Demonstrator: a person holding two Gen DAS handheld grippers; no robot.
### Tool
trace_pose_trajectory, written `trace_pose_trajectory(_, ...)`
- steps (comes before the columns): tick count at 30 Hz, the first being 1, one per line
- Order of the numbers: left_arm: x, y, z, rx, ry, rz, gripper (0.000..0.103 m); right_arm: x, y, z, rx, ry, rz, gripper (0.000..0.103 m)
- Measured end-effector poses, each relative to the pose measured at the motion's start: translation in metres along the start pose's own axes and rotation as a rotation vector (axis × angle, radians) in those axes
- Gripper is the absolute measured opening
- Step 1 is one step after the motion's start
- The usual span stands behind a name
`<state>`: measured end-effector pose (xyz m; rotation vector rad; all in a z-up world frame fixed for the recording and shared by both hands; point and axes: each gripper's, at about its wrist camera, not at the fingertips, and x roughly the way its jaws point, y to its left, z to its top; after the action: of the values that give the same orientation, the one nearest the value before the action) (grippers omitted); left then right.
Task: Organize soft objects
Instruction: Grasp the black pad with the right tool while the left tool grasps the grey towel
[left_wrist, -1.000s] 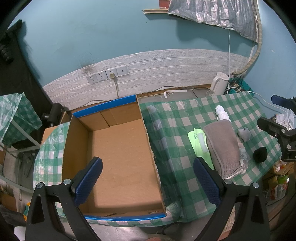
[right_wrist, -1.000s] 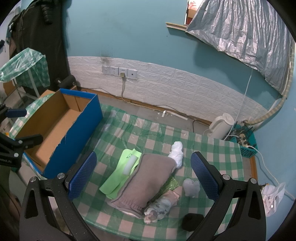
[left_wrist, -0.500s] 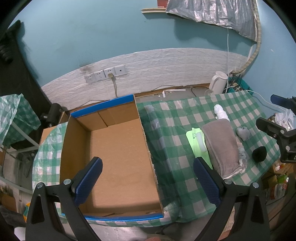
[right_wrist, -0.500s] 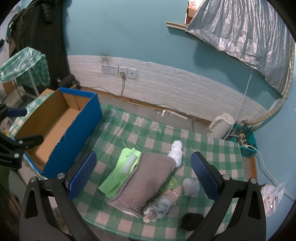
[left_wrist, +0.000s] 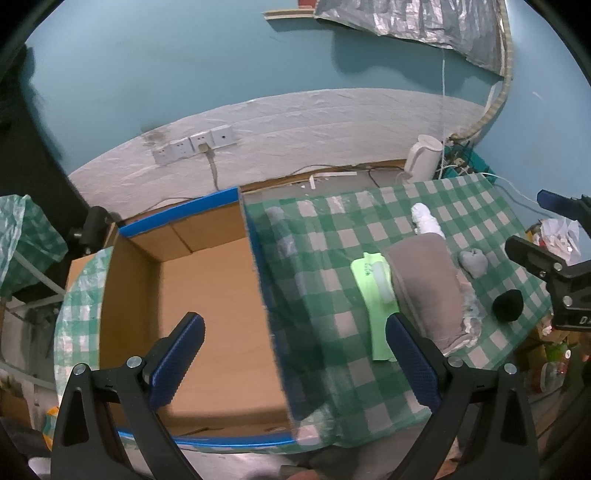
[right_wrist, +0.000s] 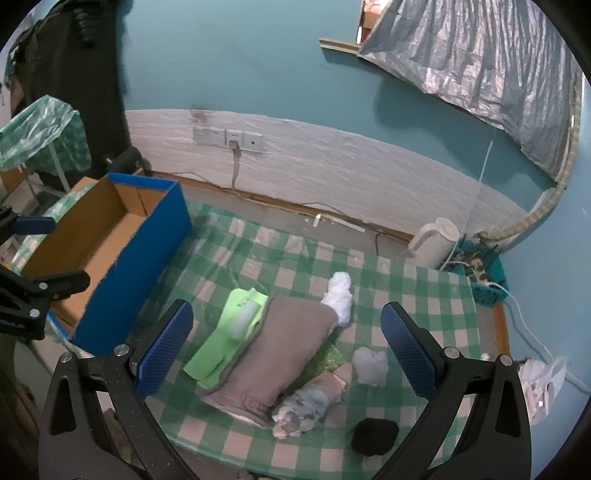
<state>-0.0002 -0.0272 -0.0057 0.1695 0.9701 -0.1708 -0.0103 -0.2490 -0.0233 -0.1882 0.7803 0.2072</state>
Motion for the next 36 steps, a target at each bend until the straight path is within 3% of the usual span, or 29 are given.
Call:
trace_pose_trajectory(20,0.045,-0.081,0.015,0.103,0.119,-0.049,0.099,0.029,-0.083,-0.055,0.167,0.165,-0.11,0.102)
trace_pose_trajectory(36,0.084,-0.135,0.013,0.178,0.2,-0.051,0.099,0.065,-0.119,-0.113,0.257,0.309,-0.155,0.101)
